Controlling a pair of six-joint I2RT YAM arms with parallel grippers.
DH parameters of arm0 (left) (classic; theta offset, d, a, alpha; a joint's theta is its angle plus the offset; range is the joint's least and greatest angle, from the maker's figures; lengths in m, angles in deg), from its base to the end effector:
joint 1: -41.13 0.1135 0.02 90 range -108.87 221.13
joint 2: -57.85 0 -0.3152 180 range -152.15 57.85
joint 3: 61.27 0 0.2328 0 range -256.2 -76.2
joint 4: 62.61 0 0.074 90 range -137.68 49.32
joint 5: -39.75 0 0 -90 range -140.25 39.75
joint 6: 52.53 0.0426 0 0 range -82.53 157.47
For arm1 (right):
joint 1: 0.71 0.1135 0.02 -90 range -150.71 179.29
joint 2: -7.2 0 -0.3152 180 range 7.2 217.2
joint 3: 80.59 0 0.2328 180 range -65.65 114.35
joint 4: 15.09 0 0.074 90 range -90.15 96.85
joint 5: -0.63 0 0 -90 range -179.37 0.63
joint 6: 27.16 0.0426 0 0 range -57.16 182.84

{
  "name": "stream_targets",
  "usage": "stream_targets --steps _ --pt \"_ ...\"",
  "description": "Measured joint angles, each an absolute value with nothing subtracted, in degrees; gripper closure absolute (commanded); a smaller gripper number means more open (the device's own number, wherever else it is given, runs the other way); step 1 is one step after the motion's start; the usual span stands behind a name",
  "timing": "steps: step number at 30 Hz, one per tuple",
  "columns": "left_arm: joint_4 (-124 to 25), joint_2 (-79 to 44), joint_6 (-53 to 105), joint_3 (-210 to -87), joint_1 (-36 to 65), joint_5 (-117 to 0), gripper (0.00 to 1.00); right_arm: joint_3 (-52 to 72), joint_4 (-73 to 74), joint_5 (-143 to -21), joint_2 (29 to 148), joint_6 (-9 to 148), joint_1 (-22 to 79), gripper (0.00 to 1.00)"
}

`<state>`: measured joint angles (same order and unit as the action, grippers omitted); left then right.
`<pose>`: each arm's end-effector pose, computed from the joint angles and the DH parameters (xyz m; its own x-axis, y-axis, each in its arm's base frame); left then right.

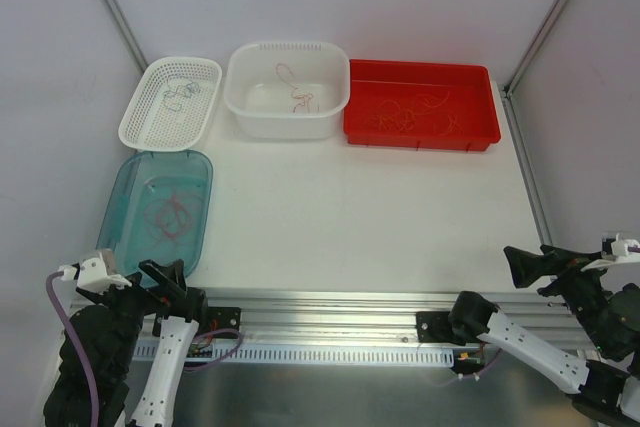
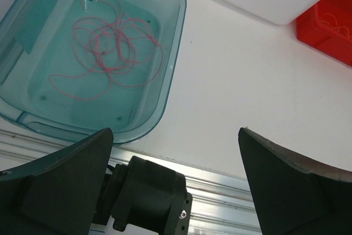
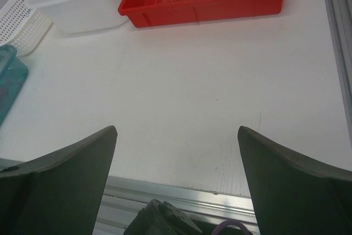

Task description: Untangle the cables

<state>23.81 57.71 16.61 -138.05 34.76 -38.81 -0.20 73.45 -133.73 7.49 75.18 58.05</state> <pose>-0.1256 0.0225 0.3211 -0.1273 -0.3370 -0.9329 -0.1400 0.9372 -0.3194 -0.0533 -0.1453 0.3291 -0.1283 0.0830 -0.9882 -0.2305 0.9667 0.1111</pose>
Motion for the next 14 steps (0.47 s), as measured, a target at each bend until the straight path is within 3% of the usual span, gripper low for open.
stream_targets --steps 14 --pt "24.22 57.71 16.15 -137.63 34.69 -39.14 0.01 -0.37 73.48 -133.40 7.49 74.83 58.05 0.03"
